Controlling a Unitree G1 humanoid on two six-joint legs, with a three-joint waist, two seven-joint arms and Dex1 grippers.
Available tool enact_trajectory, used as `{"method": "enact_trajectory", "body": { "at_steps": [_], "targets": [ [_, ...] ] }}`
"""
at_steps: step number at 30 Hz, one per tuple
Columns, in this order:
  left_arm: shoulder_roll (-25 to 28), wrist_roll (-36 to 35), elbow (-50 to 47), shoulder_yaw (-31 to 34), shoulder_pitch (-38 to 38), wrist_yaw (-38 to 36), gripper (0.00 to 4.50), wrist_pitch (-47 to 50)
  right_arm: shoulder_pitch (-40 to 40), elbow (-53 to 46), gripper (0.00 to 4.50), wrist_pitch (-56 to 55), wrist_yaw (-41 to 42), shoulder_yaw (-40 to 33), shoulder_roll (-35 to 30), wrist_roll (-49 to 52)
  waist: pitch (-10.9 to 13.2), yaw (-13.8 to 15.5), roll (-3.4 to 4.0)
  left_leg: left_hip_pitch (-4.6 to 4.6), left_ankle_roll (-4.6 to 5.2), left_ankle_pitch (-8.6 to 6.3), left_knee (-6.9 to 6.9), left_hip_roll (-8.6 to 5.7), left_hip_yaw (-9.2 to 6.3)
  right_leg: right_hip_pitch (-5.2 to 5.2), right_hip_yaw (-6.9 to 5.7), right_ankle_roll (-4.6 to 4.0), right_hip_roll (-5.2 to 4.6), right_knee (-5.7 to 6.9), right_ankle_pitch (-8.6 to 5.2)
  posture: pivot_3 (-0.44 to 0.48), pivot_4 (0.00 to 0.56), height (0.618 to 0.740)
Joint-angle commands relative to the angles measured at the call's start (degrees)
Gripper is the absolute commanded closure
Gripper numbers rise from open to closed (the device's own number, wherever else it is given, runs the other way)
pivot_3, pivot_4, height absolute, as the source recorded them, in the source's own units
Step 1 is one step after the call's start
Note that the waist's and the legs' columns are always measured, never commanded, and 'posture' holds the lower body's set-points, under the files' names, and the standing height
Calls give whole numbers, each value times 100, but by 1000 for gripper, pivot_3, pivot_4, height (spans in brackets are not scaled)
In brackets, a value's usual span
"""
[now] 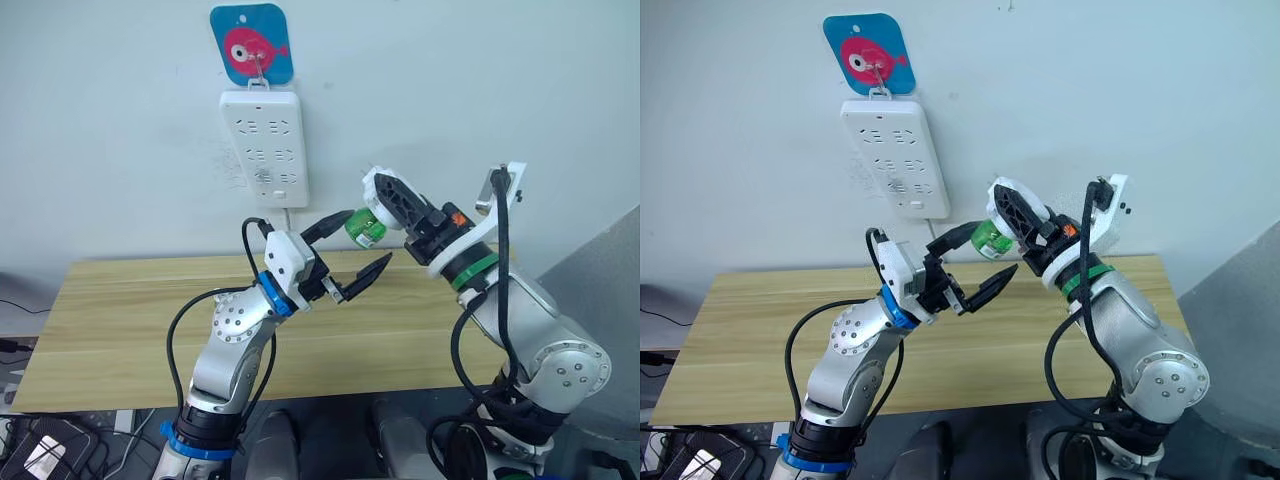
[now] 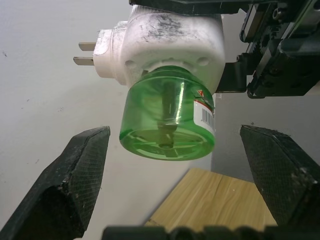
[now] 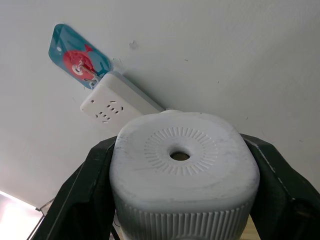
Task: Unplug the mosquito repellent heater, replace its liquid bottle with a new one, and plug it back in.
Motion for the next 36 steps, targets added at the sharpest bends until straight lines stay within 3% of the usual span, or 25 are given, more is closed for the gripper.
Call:
{"method": "enact_trajectory", "body": {
  "at_steps": [1, 6, 7, 14, 18, 19, 22, 28, 36],
  "targets": [
    [42, -102, -263, 25, -93, -55, 569, -153, 17, -71, 1513, -454, -174, 264, -237, 465, 0, 1, 0, 0, 0, 0, 0, 0, 0, 0, 0, 0, 0, 1, 0, -122, 231, 735],
    [72, -146, -248, 5, -160, -66, 2197, -162, 73, -22, 1513, -895, -321, 567, -649, 741, 0, 4, 0, 0, 0, 0, 0, 0, 0, 0, 0, 1, 1, 0, 0, -118, 231, 735],
    [83, -150, -243, -13, -174, -91, 2308, -167, 81, -15, 1513, -981, -345, 625, -723, 786, 0, 5, 0, 0, 0, 0, 0, 0, 0, 0, 1, 1, 1, -1, 0, -118, 231, 735],
    [103, -78, -130, -48, -258, -177, 2308, -285, 247, -24, 1513, -1426, -459, 1016, -1228, 1235, 0, 7, 0, 0, 0, 0, 0, 0, 0, 0, 1, 1, 1, -2, 0, -122, 230, 735],
    [518, 23, -69, -35, -203, -638, 2308, -584, 543, 52, 101, -1439, -260, 987, -1964, 1669, 0, 12, 0, 0, 0, 0, 0, 0, 0, 0, 2, 1, 1, -2, -1, -122, 230, 735],
    [655, 8, -66, -23, -167, -806, 2308, -670, 629, 99, 0, -1377, -166, 969, -2228, 1879, 0, 13, 0, 0, 0, 0, 0, 1, 0, 0, 2, 0, 1, -2, -1, -122, 230, 735],
    [884, -18, -16, -22, -111, -1055, 2308, -847, 758, 174, 0, -1415, 71, 1018, -2787, 2262, 1, 19, 1, 0, 0, 0, -1, 0, 3, 0, 5, 0, 0, -4, -1, -114, 231, 735],
    [2052, -152, 208, -1, 239, -2527, 2308, -1500, 1241, 808, 0, -482, 2044, 1034, -4650, 3635, 7, 47, 0, 2, 2, -1, -4, 3, 5, 0, 6, -6, 2, -5, -4, -71, 232, 735],
    [2293, -154, 123, -20, 269, -2849, 2308, -1554, 1234, 981, 0, -312, 2944, 1604, -5256, 3666, 9, 192, -2, 1, 2, 0, 1, 4, 5, 0, 7, 16, 3, -10, -18, -48, 235, 735]
  ]
}}
